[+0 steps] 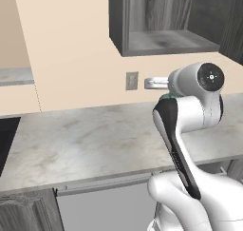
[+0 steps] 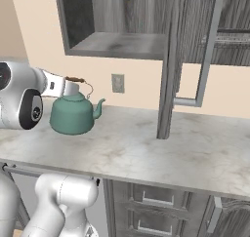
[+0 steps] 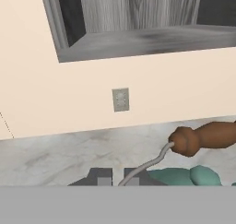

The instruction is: Open the cabinet, pick the kettle from the cabinet, and place it in the sink.

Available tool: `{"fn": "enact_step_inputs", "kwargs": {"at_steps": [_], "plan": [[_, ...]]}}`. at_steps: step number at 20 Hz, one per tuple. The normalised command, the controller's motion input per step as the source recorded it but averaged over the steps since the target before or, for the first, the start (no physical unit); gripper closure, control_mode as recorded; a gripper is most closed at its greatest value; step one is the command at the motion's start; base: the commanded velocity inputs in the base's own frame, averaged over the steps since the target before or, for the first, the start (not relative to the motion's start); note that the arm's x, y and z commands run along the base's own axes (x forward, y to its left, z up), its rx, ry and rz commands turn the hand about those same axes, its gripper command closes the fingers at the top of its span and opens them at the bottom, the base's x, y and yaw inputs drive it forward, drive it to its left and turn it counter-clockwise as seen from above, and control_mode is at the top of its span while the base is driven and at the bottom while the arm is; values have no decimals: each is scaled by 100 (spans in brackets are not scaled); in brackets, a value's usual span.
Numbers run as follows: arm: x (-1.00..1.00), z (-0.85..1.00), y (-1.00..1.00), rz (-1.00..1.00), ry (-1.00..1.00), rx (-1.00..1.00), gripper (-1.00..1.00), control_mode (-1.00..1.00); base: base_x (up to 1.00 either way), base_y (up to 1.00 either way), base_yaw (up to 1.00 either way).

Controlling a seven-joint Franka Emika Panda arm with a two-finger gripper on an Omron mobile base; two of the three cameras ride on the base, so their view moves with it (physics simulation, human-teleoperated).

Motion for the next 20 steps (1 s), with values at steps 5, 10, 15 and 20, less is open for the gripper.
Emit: {"fn": "enact_step_inputs", "kwargs": {"at_steps": [5, 10, 15, 20], "plan": [[0, 0, 0, 0, 0, 0, 100, 100, -3, 0, 0], [0, 0, 0, 0, 0, 0, 100, 100, -36, 0, 0], [0, 0, 0, 0, 0, 0, 100, 100, -53, 0, 0], [0, 0, 0, 0, 0, 0, 100, 100, -41, 3, 0]]}}
